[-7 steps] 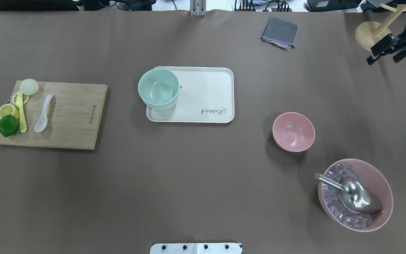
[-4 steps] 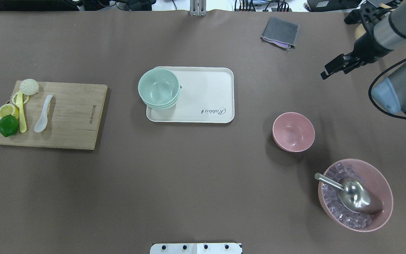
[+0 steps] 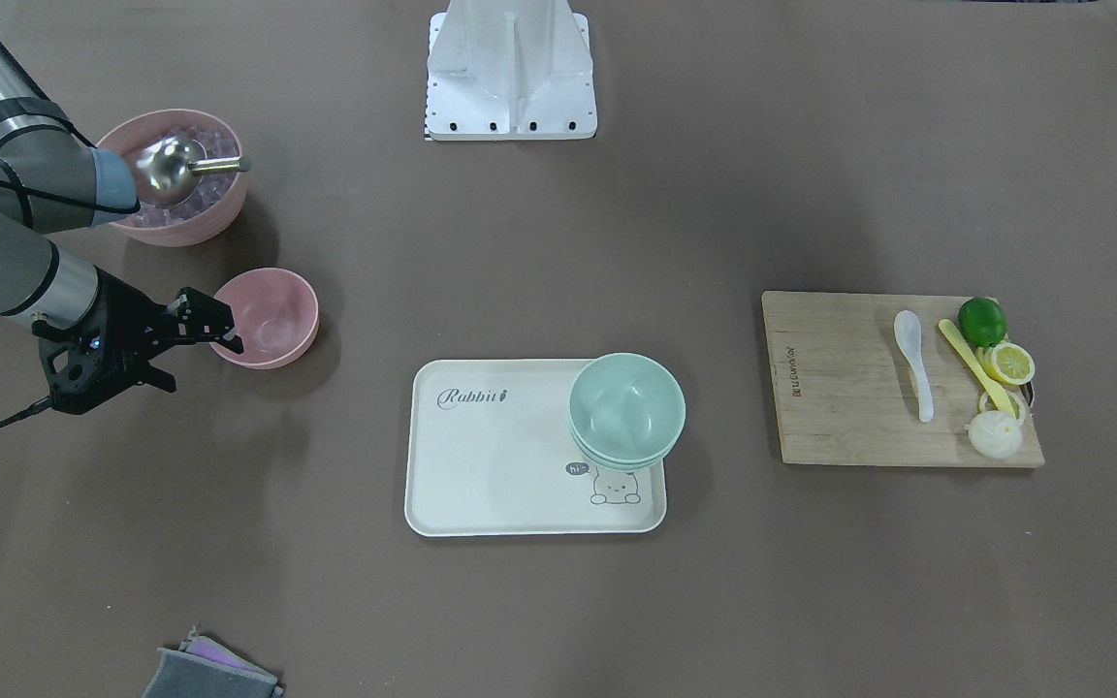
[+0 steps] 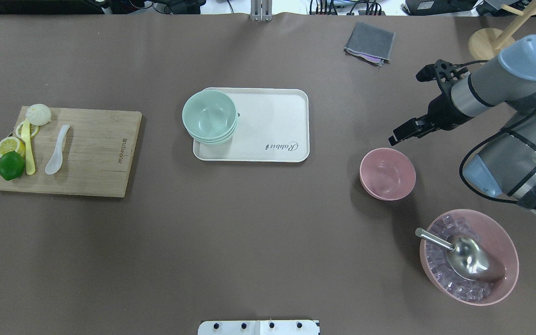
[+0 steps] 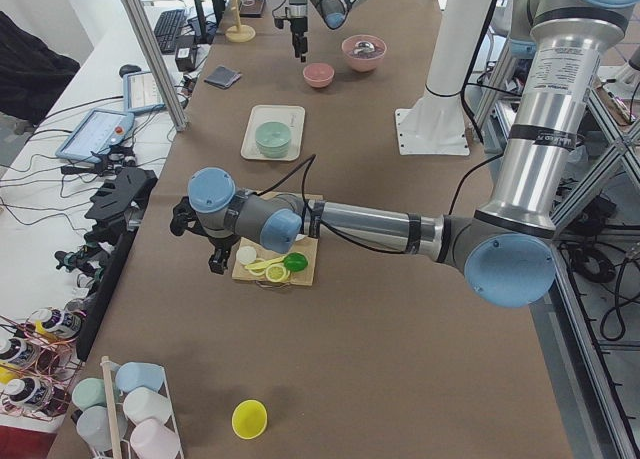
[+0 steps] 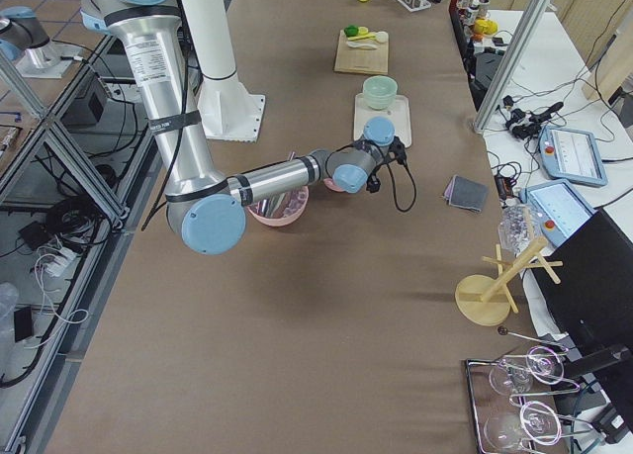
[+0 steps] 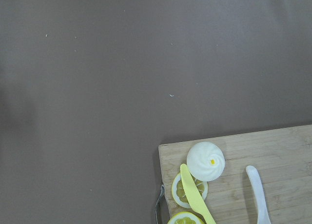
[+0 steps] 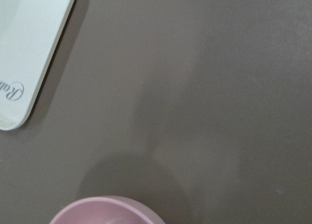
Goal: Stack pink bowl on green and place spoon
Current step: 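Move the right gripper down to the rim of the pink bowl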
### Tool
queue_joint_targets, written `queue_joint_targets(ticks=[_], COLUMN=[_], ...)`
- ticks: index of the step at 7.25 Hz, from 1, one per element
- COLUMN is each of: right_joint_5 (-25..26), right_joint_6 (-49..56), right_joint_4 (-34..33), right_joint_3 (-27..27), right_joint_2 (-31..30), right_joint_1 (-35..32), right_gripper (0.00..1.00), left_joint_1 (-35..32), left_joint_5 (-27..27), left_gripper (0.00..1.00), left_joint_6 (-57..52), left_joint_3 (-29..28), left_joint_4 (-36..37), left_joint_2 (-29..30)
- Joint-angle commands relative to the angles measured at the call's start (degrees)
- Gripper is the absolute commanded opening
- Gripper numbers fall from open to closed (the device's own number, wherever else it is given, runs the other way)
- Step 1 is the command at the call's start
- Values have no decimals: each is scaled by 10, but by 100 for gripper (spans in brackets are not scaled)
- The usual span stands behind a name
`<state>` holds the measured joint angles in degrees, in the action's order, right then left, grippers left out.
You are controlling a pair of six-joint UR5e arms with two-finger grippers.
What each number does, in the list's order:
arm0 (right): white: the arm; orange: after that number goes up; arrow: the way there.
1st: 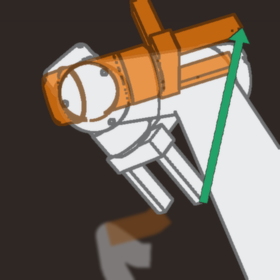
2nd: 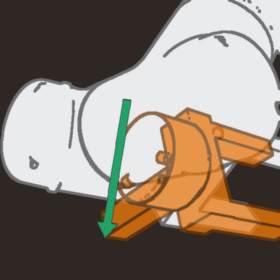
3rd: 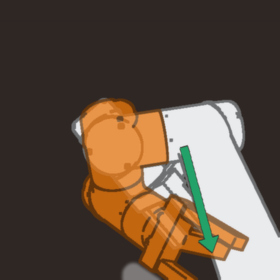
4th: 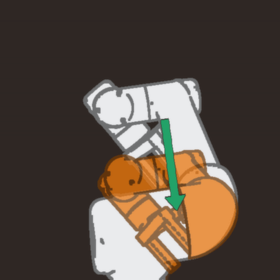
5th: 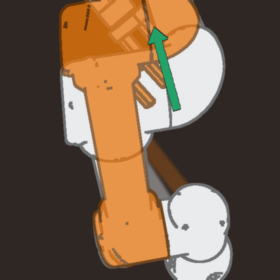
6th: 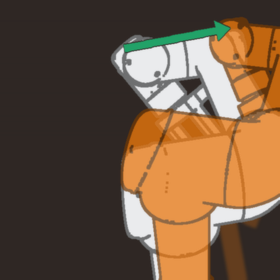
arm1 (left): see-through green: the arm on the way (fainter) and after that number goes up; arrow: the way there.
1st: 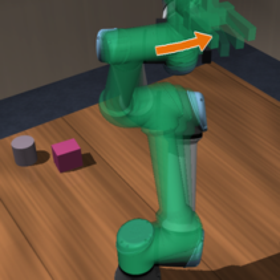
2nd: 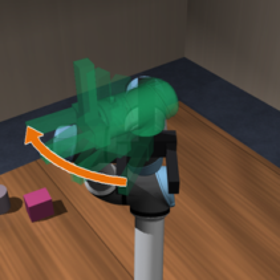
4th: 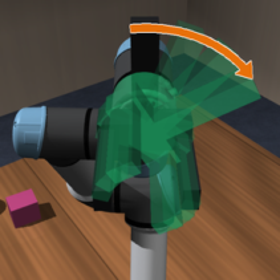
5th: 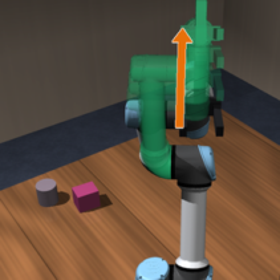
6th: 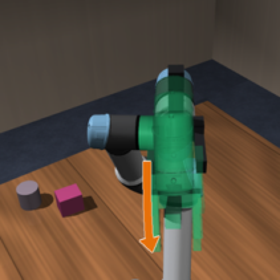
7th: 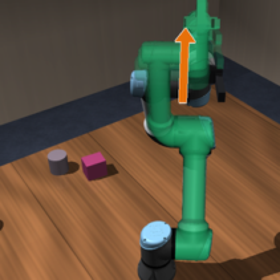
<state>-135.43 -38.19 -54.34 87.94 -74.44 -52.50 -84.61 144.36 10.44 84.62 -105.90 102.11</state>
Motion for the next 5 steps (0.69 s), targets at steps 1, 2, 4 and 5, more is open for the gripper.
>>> queue_joint_targets(ticks=[1, 2, 4, 5], right_joint_5=[3, 3, -2, -4], right_joint_6=[-5, -5, 3, 4], right_joint_4=[6, 6, 6, 6], right_joint_3=[-4, -5, -6, -6], right_joint_2=[-14, -17, -22, -24], right_joint_1=[20, 21, 21, 21], right_gripper=[93, 37, 0, 0], left_joint_1=[2, 3, 3, 3], left_joint_5=[6, 6, 6, 6], left_gripper=[98, 98, 98, 98], left_joint_6=[4, 4, 4, 5], left_joint_3=[-3, -3, -3, -4], left_joint_4=[0, 1, 1, 2], left_joint_2=[1, 2, 2, 5])
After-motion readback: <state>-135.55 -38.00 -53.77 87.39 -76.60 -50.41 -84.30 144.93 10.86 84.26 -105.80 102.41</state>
